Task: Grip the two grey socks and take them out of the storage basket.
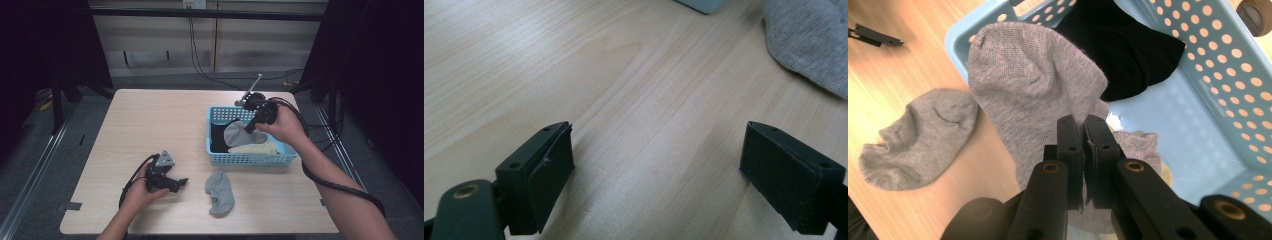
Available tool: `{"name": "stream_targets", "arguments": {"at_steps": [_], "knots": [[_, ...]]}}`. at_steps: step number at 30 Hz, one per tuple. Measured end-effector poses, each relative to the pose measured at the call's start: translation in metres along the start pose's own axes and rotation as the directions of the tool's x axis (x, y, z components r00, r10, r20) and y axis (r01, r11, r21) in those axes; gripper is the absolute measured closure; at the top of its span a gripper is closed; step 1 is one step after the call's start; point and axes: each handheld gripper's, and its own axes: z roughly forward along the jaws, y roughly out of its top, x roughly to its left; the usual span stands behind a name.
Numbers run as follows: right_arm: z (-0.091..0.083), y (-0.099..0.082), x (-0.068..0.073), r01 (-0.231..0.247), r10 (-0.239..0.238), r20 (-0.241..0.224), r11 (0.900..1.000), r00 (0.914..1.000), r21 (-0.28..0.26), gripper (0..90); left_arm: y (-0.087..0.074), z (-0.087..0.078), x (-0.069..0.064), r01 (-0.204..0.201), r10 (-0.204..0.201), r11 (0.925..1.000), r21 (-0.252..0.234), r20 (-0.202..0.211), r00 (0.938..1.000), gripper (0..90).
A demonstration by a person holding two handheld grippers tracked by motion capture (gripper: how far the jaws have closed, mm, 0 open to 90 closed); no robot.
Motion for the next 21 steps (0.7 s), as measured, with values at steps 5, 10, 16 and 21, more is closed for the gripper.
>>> {"name": "stream_targets", "arguments": {"at_steps": [5, 10, 16, 21], "knots": [[-0.004, -0.001, 0.010, 0.021, -0.021, -0.006, 0.9998, 0.9998, -0.001, 86.9, 0.000, 0.000, 0.000, 0.000, 0.000, 1.0000, 0.000, 0.000, 1.0000, 13.1], [-0.007, -0.001, 0.018, 0.050, -0.050, -0.009, 0.9988, 0.9987, -0.002, 86.9, 0.000, 0.000, 0.000, 0.002, -0.002, 1.0000, -0.001, 0.001, 1.0000, 13.1], [-0.011, -0.003, 0.029, 0.083, -0.083, -0.012, 0.9965, 0.9965, -0.011, 86.9, 0.000, 0.000, 0.000, 0.001, -0.001, 1.0000, 0.000, 0.000, 1.0000, 13.1], [-0.014, -0.004, 0.041, 0.112, -0.113, -0.020, 0.9935, 0.9934, -0.015, 86.9, 0.000, 0.000, 0.000, 0.001, -0.001, 1.0000, 0.000, 0.000, 1.0000, 13.2]]}}
